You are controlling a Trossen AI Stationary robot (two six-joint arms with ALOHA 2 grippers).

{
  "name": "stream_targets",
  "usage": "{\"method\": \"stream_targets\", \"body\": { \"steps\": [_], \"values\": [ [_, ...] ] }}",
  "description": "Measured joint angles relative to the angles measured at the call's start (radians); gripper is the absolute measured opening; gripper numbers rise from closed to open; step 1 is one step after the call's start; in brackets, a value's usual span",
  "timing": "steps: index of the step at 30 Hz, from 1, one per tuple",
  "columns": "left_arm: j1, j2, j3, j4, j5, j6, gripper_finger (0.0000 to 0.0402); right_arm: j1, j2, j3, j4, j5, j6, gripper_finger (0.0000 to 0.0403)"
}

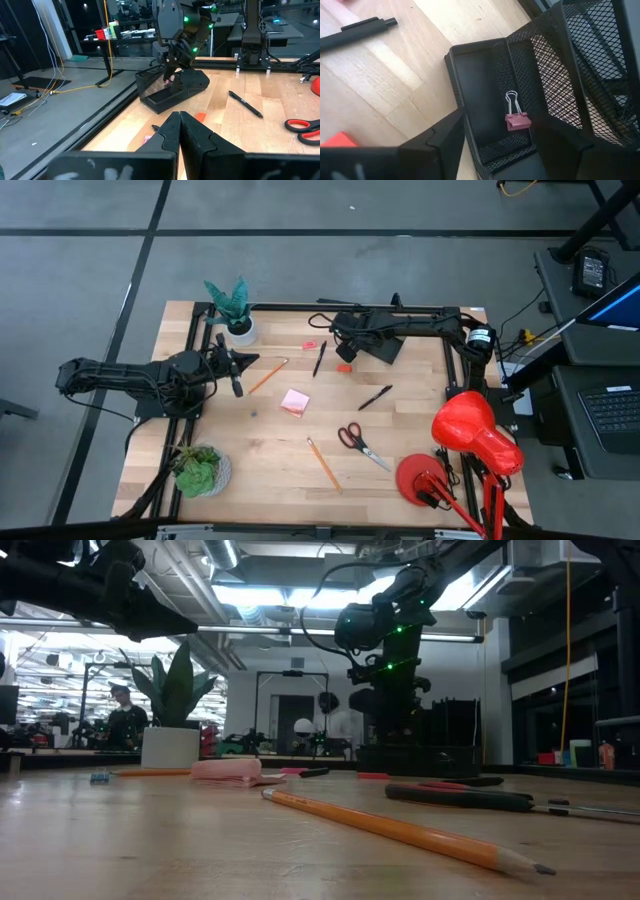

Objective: Pick and place office supplies into organizer
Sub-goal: Put the pink binder clip into the black desk organizer

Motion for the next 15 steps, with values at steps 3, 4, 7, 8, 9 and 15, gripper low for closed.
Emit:
{"method": "stream_targets", "body": {
  "steps": [3, 4, 7, 8, 9, 15],
  "values": [
    [0.000, 0.000, 0.000, 0.000, 0.000, 0.000, 0.0004, 0.000, 0.000, 0.000, -0.003, 0.000, -0.001, 0.0169],
    [0.000, 0.000, 0.000, 0.000, 0.000, 0.000, 0.0004, 0.000, 0.000, 0.000, -0.006, 0.000, -0.002, 0.0153],
    [0.000, 0.000, 0.000, 0.000, 0.000, 0.000, 0.0004, 0.000, 0.000, 0.000, -0.017, 0.000, 0.000, 0.0100],
    [0.000, 0.000, 0.000, 0.000, 0.000, 0.000, 0.0004, 0.000, 0.000, 0.000, -0.017, 0.000, 0.001, 0.0083],
    [0.000, 0.000, 0.000, 0.000, 0.000, 0.000, 0.0004, 0.000, 0.000, 0.000, -0.017, 0.000, 0.001, 0.0068],
    [0.000, 0.000, 0.000, 0.000, 0.000, 0.000, 0.0004, 0.000, 0.000, 0.000, -0.017, 0.000, 0.001, 0.0037]
  ]
}}
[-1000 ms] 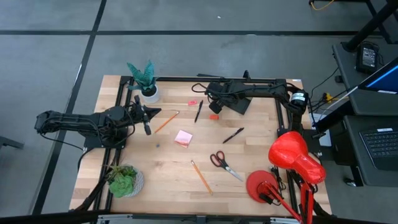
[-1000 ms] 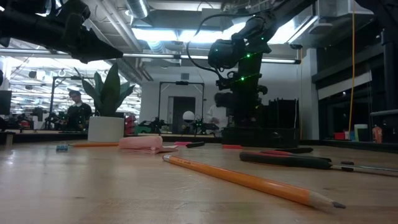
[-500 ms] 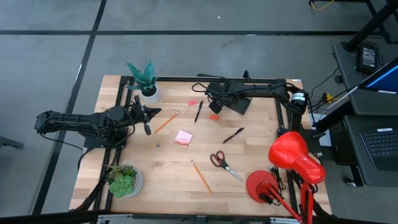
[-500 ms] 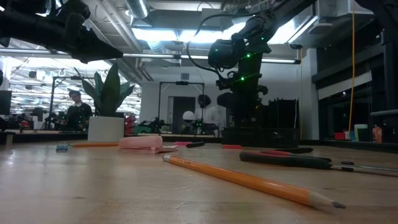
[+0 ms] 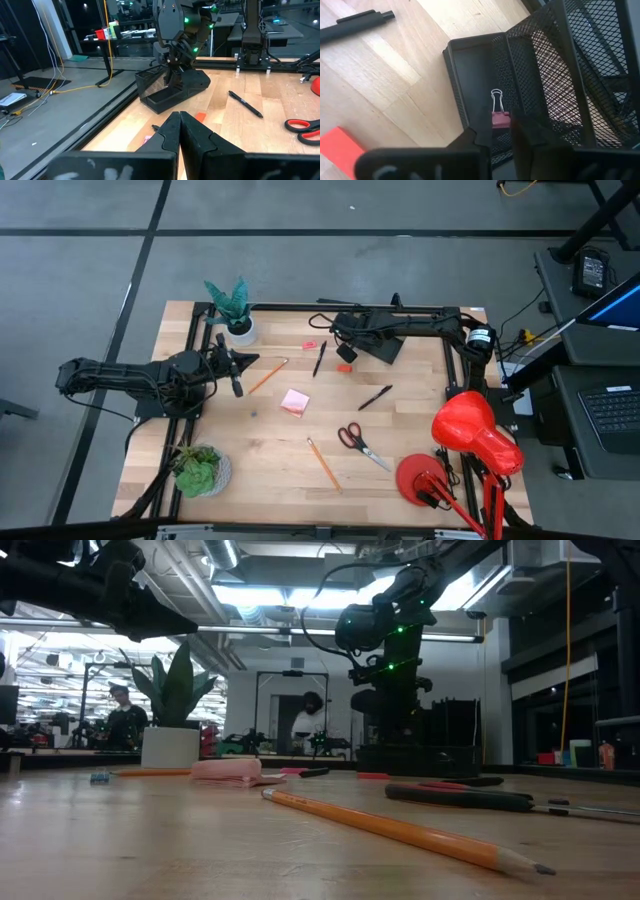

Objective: Pick and place office supplies into organizer
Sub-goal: Put the pink binder clip into the black desk organizer

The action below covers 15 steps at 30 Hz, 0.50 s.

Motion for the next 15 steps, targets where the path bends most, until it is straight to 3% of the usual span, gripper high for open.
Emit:
{"method": "stream_targets", "body": {
  "steps": [3, 10, 15],
  "values": [
    [0.000, 0.000, 0.000, 0.000, 0.000, 0.000, 0.0004, 0.000, 0.000, 0.000, 0.000, 0.000, -0.020, 0.0053],
    [0.000, 0.000, 0.000, 0.000, 0.000, 0.000, 0.0004, 0.000, 0.000, 0.000, 0.001, 0.000, -0.027, 0.0178],
    [0.000, 0.000, 0.000, 0.000, 0.000, 0.000, 0.0004, 0.000, 0.000, 0.000, -0.010, 0.000, -0.067, 0.0228]
  ]
}}
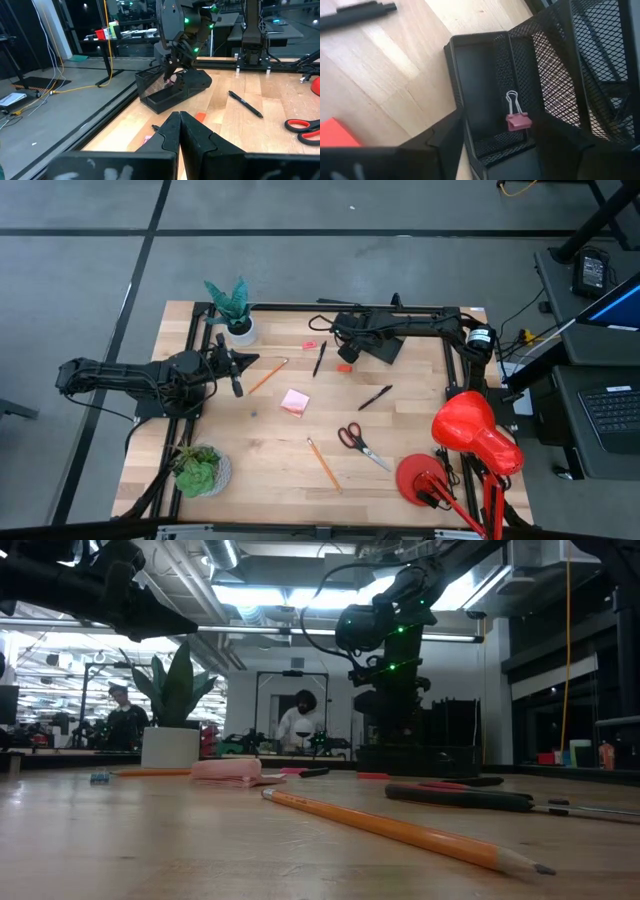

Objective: Pick and place office supplies into organizer
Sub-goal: Put the pink binder clip into the black desk organizer

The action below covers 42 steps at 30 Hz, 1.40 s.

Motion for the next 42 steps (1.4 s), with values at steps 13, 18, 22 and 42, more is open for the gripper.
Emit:
{"method": "stream_targets", "body": {
  "steps": [13, 18, 22, 42],
  "values": [
    [0.000, 0.000, 0.000, 0.000, 0.000, 0.000, 0.0004, 0.000, -0.006, 0.000, -0.011, -0.072, -0.155, 0.0205],
    [0.000, 0.000, 0.000, -0.001, 0.000, 0.000, 0.0004, 0.000, -0.051, 0.000, -0.015, -0.078, -0.232, 0.0190],
    [0.000, 0.000, 0.000, -0.015, 0.000, 0.000, 0.0004, 0.004, -0.093, 0.000, -0.014, -0.146, -0.334, 0.0186],
    [0.000, 0.000, 0.000, -0.094, 0.000, 0.000, 0.0004, -0.018, -0.122, 0.000, 0.028, -0.269, -0.606, 0.0186]
  ]
}}
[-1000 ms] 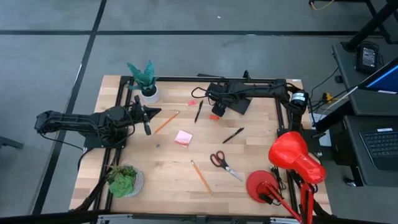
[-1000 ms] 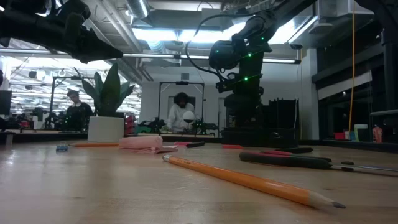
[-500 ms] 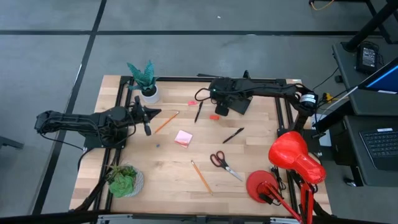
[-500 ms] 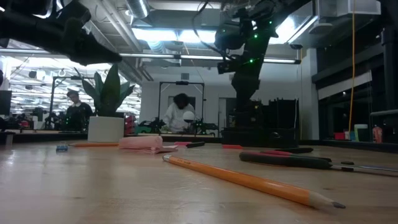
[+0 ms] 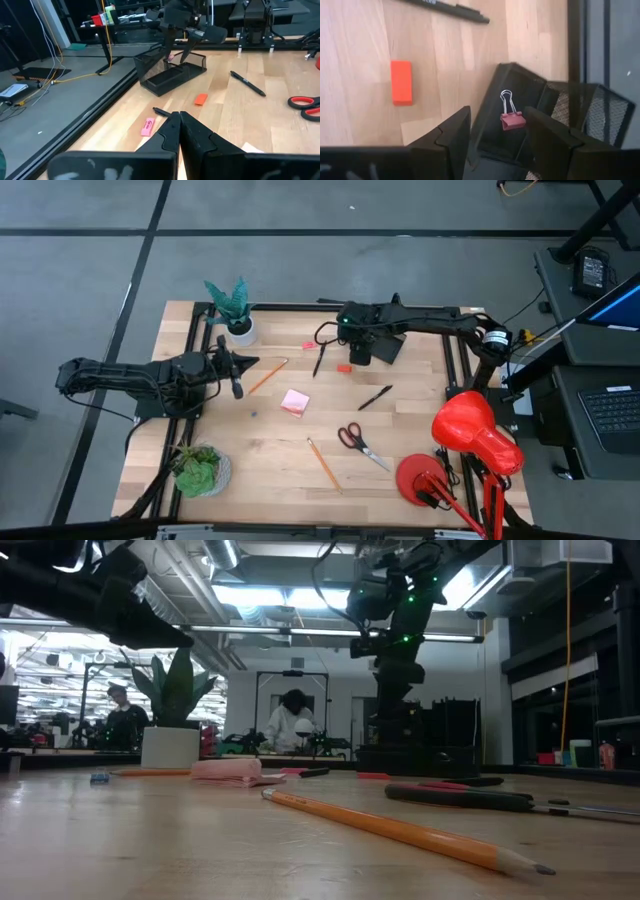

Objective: Pick and place office supplies into organizer
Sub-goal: Put the pink binder clip into the black desk organizer

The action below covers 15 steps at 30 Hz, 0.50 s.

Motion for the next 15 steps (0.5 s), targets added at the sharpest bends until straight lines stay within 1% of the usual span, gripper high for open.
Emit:
{"method": "stream_targets", "body": {
  "steps": [5, 8, 12, 15],
  "values": [
    [0.000, 0.000, 0.000, -0.011, 0.000, 0.000, 0.0004, -0.016, 0.000, 0.000, 0.004, -0.012, -0.003, 0.0186],
    [0.000, 0.000, 0.000, -0.011, 0.000, -0.001, 0.0004, -0.032, 0.000, 0.000, 0.004, -0.028, -0.003, 0.0177],
    [0.000, 0.000, 0.000, -0.011, 0.000, -0.003, 0.0004, -0.044, 0.000, 0.000, 0.004, -0.069, -0.001, 0.0148],
    [0.000, 0.000, 0.000, -0.011, 0.000, -0.004, 0.0004, -0.044, 0.000, 0.000, 0.004, -0.081, 0.002, 0.0122]
  ]
}}
